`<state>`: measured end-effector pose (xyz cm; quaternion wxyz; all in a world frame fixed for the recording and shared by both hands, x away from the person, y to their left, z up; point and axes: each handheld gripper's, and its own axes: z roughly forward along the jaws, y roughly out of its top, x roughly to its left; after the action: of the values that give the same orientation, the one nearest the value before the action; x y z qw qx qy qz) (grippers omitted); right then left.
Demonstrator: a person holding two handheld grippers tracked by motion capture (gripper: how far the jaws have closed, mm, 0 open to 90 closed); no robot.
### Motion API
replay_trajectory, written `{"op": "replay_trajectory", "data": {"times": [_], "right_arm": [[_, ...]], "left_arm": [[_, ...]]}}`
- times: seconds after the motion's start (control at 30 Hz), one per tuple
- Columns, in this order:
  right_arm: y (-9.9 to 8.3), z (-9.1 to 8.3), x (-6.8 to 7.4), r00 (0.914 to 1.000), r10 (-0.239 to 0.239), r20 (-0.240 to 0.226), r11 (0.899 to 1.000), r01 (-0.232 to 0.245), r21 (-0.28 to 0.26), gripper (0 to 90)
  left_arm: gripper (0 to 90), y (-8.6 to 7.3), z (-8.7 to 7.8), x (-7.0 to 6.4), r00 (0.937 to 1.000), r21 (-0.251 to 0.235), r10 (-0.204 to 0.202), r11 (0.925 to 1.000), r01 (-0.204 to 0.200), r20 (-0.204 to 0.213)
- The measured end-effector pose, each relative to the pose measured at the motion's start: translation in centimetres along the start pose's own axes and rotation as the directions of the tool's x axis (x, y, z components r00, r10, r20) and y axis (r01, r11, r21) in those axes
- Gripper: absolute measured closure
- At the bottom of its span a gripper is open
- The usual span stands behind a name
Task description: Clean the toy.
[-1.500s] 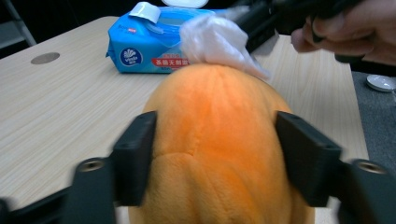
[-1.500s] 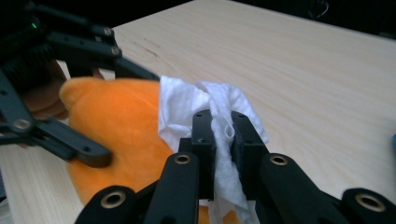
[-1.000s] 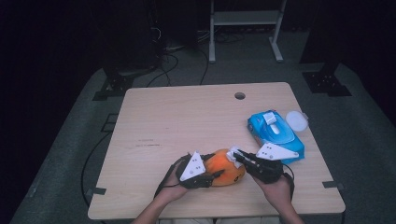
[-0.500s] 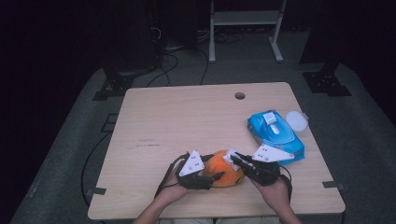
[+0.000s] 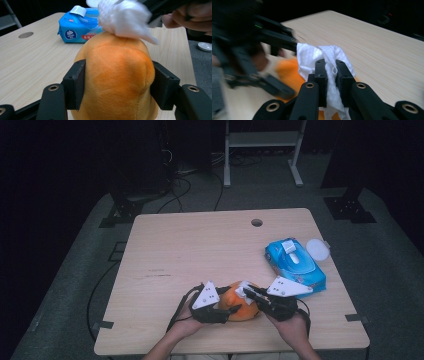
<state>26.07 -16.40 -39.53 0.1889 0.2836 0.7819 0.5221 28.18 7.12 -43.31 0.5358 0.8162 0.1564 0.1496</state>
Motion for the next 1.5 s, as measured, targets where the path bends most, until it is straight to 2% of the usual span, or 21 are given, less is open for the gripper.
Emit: {"op": "replay_trajectory", "data": {"times": [0.07, 0.13, 0.23, 0.3, 0.4, 0.43, 0.47, 0.57, 0.67, 0.73, 0.83, 0.93, 1.0, 1.07, 1.1, 1.13, 1.17, 1.2, 1.27, 1.4, 1.5], "right_arm": [[0.4, 0.3, 0.9, 0.9994, -0.032, -0.015, 0.999, 0.032, 0.003, 81.2], [0.4, 0.5, 1.2, 0.9986, -0.052, -0.008, 0.999, 0.052, 0.011, 81.2], [0.1, 0.3, 0.2, 0.9992, -0.036, 0.016, 0.999, 0.036, 0.020, 81.2], [-0.3, 0.1, -0.8, 0.9991, -0.008, 0.041, 1.000, 0.007, 0.025, 81.2], [-0.6, -0.2, -1.5, 0.9979, 0.028, 0.058, 0.999, -0.030, 0.032, 81.2], [-0.5, -0.3, -1.4, 0.9979, 0.031, 0.057, 0.999, -0.033, 0.030, 81.3], [-0.4, -0.2, -1.1, 0.9984, 0.014, 0.055, 1.000, -0.016, 0.026, 81.2], [0.2, 0.2, 0.5, 0.9999, -0.004, -0.013, 1.000, 0.004, 0.003, 81.2], [0.7, 0.6, 1.5, 0.9979, -0.063, -0.012, 0.998, 0.063, 0.014, 81.2], [0.6, 0.5, 1.0, 0.9989, -0.047, -0.005, 0.999, 0.047, 0.018, 81.2], [-0.1, 0.2, -0.5, 0.9996, -0.006, 0.028, 1.000, 0.005, 0.026, 81.2], [-0.8, -0.1, -1.8, 0.9978, 0.048, 0.046, 0.998, -0.050, 0.031, 81.2], [-0.9, 0.0, -1.8, 0.9972, 0.068, 0.032, 0.997, -0.069, 0.030, 81.2], [-0.7, 0.3, -1.2, 0.9989, 0.046, 0.014, 0.999, -0.046, 0.026, 81.1], [-0.6, 0.5, -0.8, 0.9994, 0.034, -0.010, 0.999, -0.034, 0.018, 81.1], [-0.5, 0.6, -0.5, 0.9998, 0.019, -0.006, 1.000, -0.019, 0.021, 81.1], [-0.3, 0.7, -0.3, 0.9999, -0.006, 0.008, 1.000, 0.006, 0.031, 81.1], [-0.3, 0.7, -0.4, 1.0000, -0.003, 0.008, 1.000, 0.002, 0.032, 81.2], [-0.5, 0.5, -0.9, 0.9996, 0.024, 0.013, 0.999, -0.025, 0.034, 81.2], [-1.9, 0.4, -2.5, 0.9959, 0.073, 0.054, 0.995, -0.076, 0.067, 81.2], [-2.1, 0.4, -2.7, 0.9933, 0.098, 0.062, 0.993, -0.102, 0.064, 81.1]], "left_arm": [[37.6, 0.0, 0.0, -0.1, 0.9999, 0.006, 0.015, 0.9999, -0.015, -0.009], [38.0, -0.1, -0.1, -0.1, 0.9998, 0.005, 0.014, 0.9999, -0.014, -0.011], [38.6, -0.1, -0.1, 0.0, 0.9998, 0.007, 0.015, 0.9999, -0.015, -0.012], [38.6, -0.2, -0.1, 0.1, 0.9998, 0.007, 0.015, 0.9999, -0.015, -0.009], [38.6, -0.1, 0.0, 0.1, 0.9999, 0.004, 0.012, 0.9999, -0.012, -0.003], [38.5, 0.0, 0.0, 0.0, 0.9999, 0.007, 0.014, 0.9999, -0.014, -0.005], [38.5, 0.0, 0.1, 0.0, 0.9999, 0.006, 0.017, 0.9998, -0.017, -0.003], [38.5, 0.0, 0.1, -0.3, 0.9996, 0.006, 0.029, 0.9996, -0.029, 0.005], [38.8, 0.0, -0.1, -0.4, 0.9992, 0.014, 0.040, 0.9991, -0.040, 0.002], [39.2, -0.1, -0.1, -0.3, 0.9990, 0.013, 0.045, 0.9989, -0.046, 0.004], [39.3, -0.2, -0.2, -0.2, 0.9985, 0.019, 0.054, 0.9984, -0.054, 0.006], [38.5, -0.3, -0.4, 0.1, 0.9991, 0.021, 0.036, 0.9991, -0.037, 0.024], [28.5, 0.1, -0.4, 0.3, 0.9996, 0.030, 0.008, 0.9995, -0.009, 0.029], [20.9, 0.6, -0.4, 0.3, 0.9996, -0.009, -0.012, 0.9999, 0.012, 0.027], [22.2, 0.7, -0.3, 0.2, 0.9997, -0.001, -0.005, 1.0000, 0.005, 0.024], [24.9, 0.6, -0.3, 0.0, 0.9995, 0.020, 0.029, 0.9994, -0.030, 0.009], [29.6, 0.4, -0.3, 0.1, 0.9995, 0.023, 0.030, 0.9993, -0.030, 0.007], [31.7, 0.3, -0.4, 0.2, 0.9998, 0.023, 0.014, 0.9996, -0.014, 0.013], [34.4, 0.1, -0.6, 0.6, 0.9997, 0.033, 0.022, 0.9992, -0.022, 0.002], [38.6, -0.6, -1.2, 1.7, 0.9998, 0.049, -0.019, 0.9986, 0.019, -0.009], [39.2, -0.9, -1.4, 2.2, 0.9990, 0.050, -0.044, 0.9978, 0.044, -0.007]]}}
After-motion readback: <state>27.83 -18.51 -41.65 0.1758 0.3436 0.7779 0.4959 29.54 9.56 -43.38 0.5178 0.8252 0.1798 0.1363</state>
